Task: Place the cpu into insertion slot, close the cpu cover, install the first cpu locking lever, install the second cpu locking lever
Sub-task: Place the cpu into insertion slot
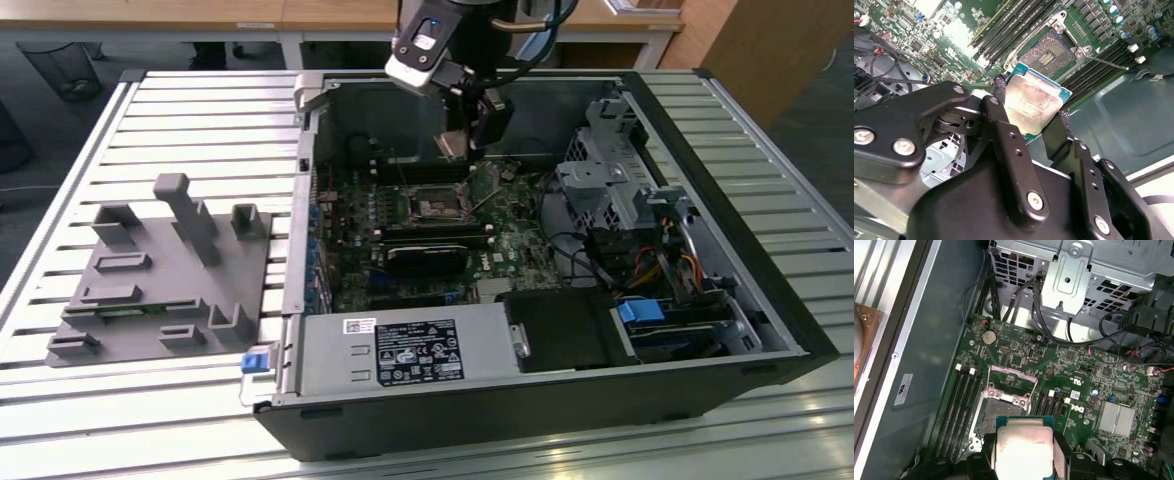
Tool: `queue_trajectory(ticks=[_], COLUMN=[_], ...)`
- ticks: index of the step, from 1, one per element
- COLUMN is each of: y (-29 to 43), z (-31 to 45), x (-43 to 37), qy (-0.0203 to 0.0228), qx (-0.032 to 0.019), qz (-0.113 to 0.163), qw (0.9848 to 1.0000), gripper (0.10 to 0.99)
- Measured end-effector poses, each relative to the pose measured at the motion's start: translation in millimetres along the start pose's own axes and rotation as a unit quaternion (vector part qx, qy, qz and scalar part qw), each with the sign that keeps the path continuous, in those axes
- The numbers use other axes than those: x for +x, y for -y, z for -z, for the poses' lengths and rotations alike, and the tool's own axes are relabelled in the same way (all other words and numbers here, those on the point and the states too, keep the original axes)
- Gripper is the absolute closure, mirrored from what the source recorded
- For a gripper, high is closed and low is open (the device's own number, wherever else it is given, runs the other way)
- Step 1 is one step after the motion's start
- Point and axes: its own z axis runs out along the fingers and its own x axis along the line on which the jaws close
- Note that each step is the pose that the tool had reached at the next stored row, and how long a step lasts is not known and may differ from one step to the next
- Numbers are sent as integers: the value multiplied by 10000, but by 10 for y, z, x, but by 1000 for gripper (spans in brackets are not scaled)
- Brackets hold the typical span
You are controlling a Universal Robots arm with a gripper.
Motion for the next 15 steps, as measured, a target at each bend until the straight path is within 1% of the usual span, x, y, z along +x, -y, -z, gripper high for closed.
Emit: queue_trajectory(ticks=[3, 5, 9, 15], y=[2, 3, 4, 8], z=[-14, -26, -46, -69], x=[0, 0, 0, 0], qy=[16, 29, 53, 74], qx=[-3, -6, -8, -12], qz=[-185, -344, -621, -868], qw=[9998, 9994, 9981, 9962], gripper=[545, 545, 545, 545])
